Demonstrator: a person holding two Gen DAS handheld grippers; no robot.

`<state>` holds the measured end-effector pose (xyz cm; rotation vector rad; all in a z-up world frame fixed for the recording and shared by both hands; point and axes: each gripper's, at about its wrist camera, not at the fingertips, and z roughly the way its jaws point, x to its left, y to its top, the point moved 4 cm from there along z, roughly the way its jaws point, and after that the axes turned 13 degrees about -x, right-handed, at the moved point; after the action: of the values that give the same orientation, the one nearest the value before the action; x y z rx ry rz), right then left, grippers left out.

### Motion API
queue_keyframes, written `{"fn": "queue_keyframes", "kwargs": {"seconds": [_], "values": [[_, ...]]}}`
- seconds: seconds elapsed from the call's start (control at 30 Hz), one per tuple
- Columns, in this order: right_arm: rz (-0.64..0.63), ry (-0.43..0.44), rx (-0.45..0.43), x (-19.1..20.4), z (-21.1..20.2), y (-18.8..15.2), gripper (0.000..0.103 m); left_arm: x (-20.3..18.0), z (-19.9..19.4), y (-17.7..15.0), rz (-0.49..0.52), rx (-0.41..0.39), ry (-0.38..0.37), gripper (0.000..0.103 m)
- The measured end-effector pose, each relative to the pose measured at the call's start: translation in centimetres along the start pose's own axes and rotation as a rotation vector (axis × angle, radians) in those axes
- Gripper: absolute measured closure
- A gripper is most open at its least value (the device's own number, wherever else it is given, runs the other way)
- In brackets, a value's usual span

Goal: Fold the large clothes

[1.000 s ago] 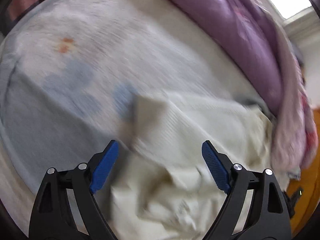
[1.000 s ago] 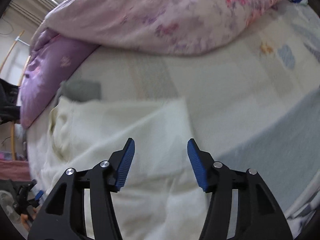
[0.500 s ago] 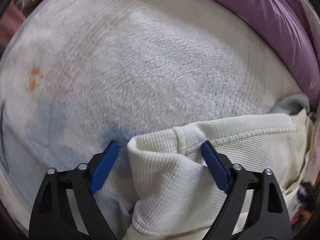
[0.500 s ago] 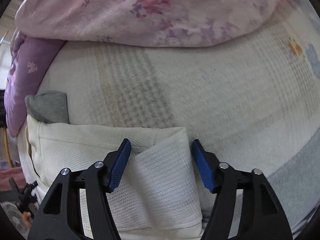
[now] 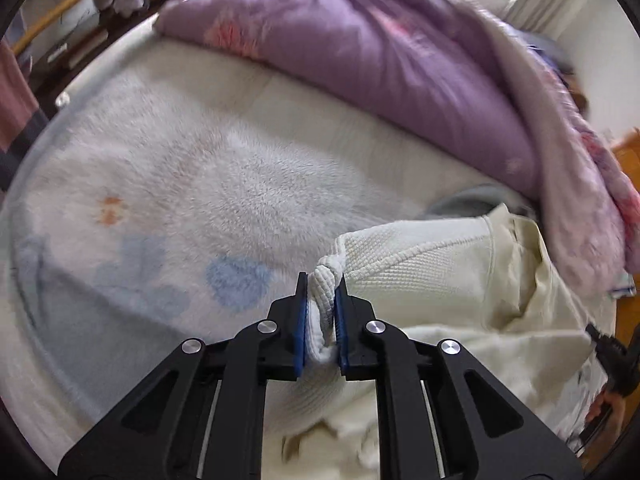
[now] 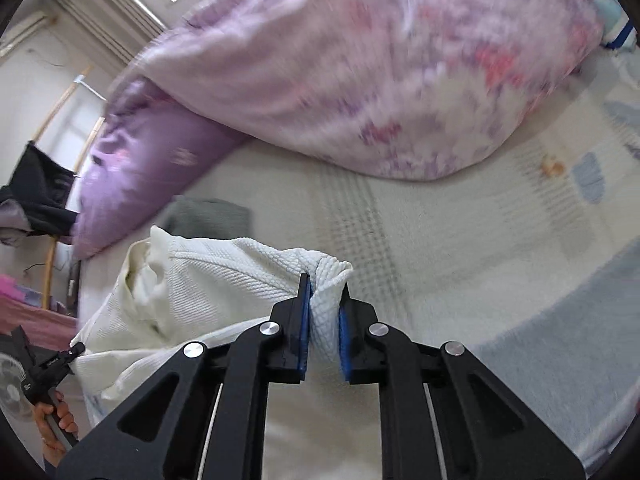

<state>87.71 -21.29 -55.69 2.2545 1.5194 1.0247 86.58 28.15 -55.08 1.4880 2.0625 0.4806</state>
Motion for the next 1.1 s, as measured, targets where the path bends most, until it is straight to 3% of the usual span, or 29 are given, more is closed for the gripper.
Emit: {"fn": "queue_keyframes", "kwargs": {"seconds": [0.27, 0.43, 0.6, 0.67, 0.73, 0.77, 0.8, 0.83, 0.93, 1.0, 1.03, 1.1], "values": [[-0.034, 0.074, -0.030, -0.8, -13.2, -3.7, 0.092, 3.0, -11.8, -6.3, -0.050, 0.011, -0.042, 0.092], [-0.028, -0.003, 0.058, -3.6, -19.7, -11.1, 0.093, 6.1, -16.6, -14.2, -0.105, 0.103, -0.017, 0.092], [0.048, -0.138, 0.238, -9.3, -21.5, -21.0, 0.094, 10.0, -17.9, -23.3, -0.171, 0.247, 0.055, 0.089], [0.040, -0.207, 0.325, -11.0, -21.2, -24.1, 0.094, 11.2, -17.6, -26.7, -0.193, 0.311, 0.077, 0.082], [0.130, -0.213, 0.385, -12.4, -21.4, -26.9, 0.094, 12.0, -17.6, -29.0, -0.210, 0.367, 0.108, 0.075], [0.141, -0.214, 0.399, -12.3, -21.6, -27.9, 0.088, 12.5, -18.1, -29.8, -0.235, 0.365, 0.117, 0.065], [0.139, -0.222, 0.400, -12.1, -21.8, -28.2, 0.085, 13.1, -18.8, -30.3, -0.268, 0.352, 0.136, 0.037], [0.167, -0.202, 0.388, -11.7, -21.9, -28.6, 0.081, 13.5, -19.3, -30.5, -0.296, 0.330, 0.151, 0.031], [0.312, -0.159, 0.349, -11.2, -21.7, -29.0, 0.073, 13.6, -21.2, -30.5, -0.408, 0.249, 0.078, 0.029], [0.380, -0.151, 0.315, -11.2, -21.0, -29.0, 0.065, 12.9, -21.9, -30.5, -0.479, 0.198, 0.012, 0.019], [0.409, -0.158, 0.295, -11.3, -20.5, -28.9, 0.058, 12.6, -21.8, -30.7, -0.494, 0.196, -0.003, 0.016], [0.436, -0.171, 0.259, -11.5, -19.4, -28.3, 0.056, 11.6, -20.6, -31.3, -0.506, 0.213, -0.019, 0.016]]}}
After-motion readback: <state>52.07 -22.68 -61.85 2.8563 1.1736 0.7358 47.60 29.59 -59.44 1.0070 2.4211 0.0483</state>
